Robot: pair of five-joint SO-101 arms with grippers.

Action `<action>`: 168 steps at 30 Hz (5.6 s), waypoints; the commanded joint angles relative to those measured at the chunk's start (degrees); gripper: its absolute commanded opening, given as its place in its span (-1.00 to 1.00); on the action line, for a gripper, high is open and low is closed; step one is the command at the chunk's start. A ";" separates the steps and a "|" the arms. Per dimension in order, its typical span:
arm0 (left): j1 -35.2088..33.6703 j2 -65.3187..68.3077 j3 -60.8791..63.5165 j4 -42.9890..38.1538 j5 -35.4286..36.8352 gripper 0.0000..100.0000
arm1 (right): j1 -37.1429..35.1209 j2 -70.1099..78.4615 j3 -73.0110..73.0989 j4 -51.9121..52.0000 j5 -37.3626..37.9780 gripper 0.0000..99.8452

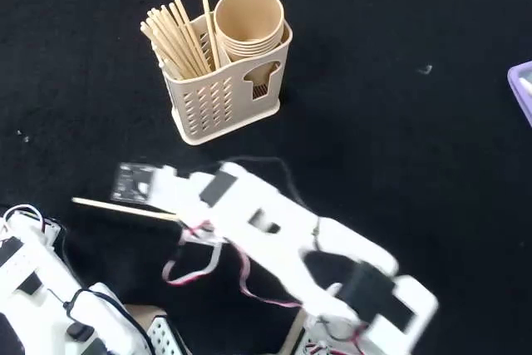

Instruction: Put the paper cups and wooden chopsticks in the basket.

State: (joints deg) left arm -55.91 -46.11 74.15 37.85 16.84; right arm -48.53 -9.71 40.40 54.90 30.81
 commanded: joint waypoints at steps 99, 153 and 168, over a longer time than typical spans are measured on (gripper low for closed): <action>1.98 -1.58 -2.24 -1.05 0.53 -0.69 | 28.48 -50.33 -11.56 -12.31 -29.01 -0.47; 1.98 -1.58 -2.24 -0.97 0.35 -0.69 | 17.58 -65.45 14.11 9.41 -15.38 -0.98; 1.98 -1.58 -2.24 -0.97 0.44 -0.69 | 18.99 -77.14 48.57 5.54 13.01 -0.98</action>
State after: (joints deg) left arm -54.51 -46.11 74.15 37.85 16.84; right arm -33.23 -90.42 84.26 67.21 40.75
